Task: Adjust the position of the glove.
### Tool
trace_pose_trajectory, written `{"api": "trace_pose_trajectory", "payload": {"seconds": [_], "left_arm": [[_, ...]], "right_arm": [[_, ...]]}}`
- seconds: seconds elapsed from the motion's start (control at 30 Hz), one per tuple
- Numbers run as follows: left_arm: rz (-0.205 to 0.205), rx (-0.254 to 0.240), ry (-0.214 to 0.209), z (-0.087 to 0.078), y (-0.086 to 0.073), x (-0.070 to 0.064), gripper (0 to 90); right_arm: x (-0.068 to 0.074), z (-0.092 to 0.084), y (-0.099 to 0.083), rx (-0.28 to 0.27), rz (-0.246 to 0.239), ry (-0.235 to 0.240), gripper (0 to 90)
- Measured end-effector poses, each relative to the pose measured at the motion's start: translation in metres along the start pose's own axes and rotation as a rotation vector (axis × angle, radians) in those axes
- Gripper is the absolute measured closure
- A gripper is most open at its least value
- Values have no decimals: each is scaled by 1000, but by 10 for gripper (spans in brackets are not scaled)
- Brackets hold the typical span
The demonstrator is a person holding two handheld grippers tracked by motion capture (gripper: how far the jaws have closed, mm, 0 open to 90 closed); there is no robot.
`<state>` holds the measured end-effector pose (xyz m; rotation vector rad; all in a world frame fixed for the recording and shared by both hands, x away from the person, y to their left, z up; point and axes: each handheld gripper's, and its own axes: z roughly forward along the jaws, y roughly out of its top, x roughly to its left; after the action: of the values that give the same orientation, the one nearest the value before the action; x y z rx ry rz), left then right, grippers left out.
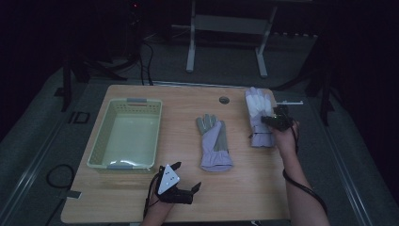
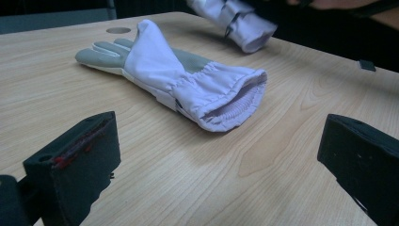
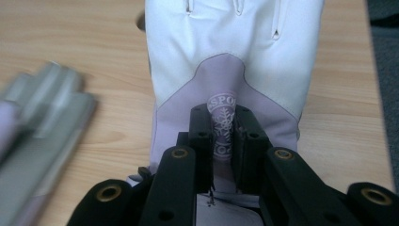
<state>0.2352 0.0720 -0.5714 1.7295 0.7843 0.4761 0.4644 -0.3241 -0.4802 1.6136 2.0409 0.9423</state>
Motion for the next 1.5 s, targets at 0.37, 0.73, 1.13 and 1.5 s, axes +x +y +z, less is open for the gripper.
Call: {"api": "trace_pose_trajectory", "payload": {"seconds": [0.37, 0.73, 1.13, 1.5], "left_arm": [[3, 0, -6, 0, 0, 0, 0], [7, 0, -5, 0, 0, -1, 0], [8, -1, -14, 0, 0, 0, 0], [2, -1, -18, 0, 0, 0, 0]], "right_arm": [[25, -69, -18, -48, 33, -33, 803], [42, -76, -69, -6, 47, -80, 801], [32, -36, -83, 45, 110, -110, 738], [31, -18, -89, 68, 81, -110, 561]]}}
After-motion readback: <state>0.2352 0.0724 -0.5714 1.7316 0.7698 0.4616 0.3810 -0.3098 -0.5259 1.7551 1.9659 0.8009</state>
